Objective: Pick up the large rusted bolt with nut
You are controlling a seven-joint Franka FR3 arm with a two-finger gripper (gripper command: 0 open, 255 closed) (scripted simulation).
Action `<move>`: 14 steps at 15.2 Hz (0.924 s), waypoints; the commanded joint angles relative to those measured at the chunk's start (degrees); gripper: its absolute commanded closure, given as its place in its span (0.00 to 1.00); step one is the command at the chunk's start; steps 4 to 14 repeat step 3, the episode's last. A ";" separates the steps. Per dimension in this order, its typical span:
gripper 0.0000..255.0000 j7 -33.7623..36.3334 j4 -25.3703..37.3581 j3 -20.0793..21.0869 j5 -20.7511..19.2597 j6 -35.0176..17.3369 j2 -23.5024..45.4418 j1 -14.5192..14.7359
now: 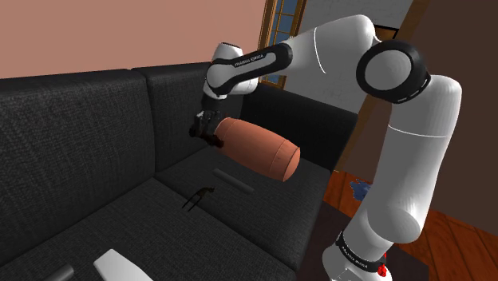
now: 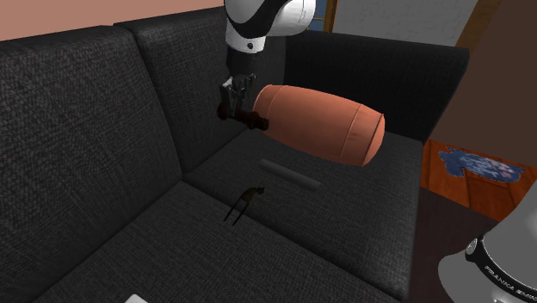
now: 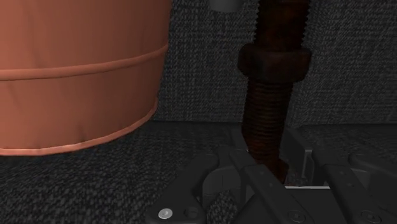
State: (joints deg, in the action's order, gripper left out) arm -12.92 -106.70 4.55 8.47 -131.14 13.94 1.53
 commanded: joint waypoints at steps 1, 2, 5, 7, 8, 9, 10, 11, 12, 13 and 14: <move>1.00 0.07 0.85 -0.08 -0.06 1.06 -0.84 -0.11; 1.00 0.09 0.91 -0.09 -0.07 1.16 -0.89 -0.11; 1.00 0.09 0.91 -0.09 -0.06 1.16 -0.88 -0.10; 1.00 0.09 0.91 -0.09 -0.06 1.16 -0.88 -0.10; 1.00 0.09 0.91 -0.09 -0.06 1.16 -0.88 -0.10; 1.00 0.09 0.91 -0.09 -0.06 1.16 -0.88 -0.10; 1.00 0.09 0.91 -0.09 -0.06 1.16 -0.88 -0.10; 1.00 0.09 0.91 -0.09 -0.06 1.16 -0.88 -0.10; 1.00 0.09 0.91 -0.09 -0.06 1.16 -0.88 -0.10; 1.00 0.09 0.91 -0.09 -0.06 1.16 -0.88 -0.10; 1.00 0.09 0.91 -0.09 -0.06 1.16 -0.88 -0.10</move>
